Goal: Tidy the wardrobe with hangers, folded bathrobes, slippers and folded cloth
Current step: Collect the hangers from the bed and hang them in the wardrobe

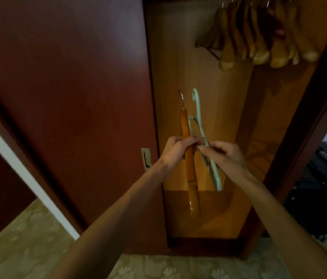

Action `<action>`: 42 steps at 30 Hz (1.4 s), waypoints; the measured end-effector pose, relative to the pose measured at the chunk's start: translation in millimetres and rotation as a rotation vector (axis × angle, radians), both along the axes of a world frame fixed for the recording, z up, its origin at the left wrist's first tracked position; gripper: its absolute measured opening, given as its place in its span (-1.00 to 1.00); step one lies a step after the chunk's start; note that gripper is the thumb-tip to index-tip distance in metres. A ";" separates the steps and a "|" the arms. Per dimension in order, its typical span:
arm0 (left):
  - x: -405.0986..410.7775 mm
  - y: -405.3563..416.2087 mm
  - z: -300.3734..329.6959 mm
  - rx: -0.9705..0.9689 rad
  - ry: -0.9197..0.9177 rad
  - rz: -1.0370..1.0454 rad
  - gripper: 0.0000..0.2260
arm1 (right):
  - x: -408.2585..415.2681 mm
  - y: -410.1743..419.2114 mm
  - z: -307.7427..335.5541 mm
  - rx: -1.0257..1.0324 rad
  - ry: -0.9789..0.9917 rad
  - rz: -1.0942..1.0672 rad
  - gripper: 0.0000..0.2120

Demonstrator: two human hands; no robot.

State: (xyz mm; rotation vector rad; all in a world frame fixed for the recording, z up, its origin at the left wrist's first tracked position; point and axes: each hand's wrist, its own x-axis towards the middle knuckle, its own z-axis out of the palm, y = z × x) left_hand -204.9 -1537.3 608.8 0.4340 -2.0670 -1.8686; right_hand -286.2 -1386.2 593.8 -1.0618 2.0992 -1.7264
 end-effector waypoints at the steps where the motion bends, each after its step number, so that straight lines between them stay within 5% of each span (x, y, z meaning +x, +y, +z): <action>1: -13.2 -8.5 10.9 0.001 0.006 0.007 -0.74 | -12.3 -9.7 11.0 -0.011 0.019 0.008 -0.84; 10: -124.2 -97.6 110.5 0.003 0.170 0.066 -0.76 | -120.6 -101.8 110.0 -0.131 0.114 0.025 -0.85; 17: -191.9 -127.7 177.1 -0.215 0.230 0.075 -0.71 | -198.4 -137.2 178.3 -0.132 0.261 -0.046 -0.79; 42: -348.1 -186.1 280.5 -0.281 0.237 -0.045 -0.63 | -342.1 -205.2 288.0 0.031 0.207 -0.291 -0.69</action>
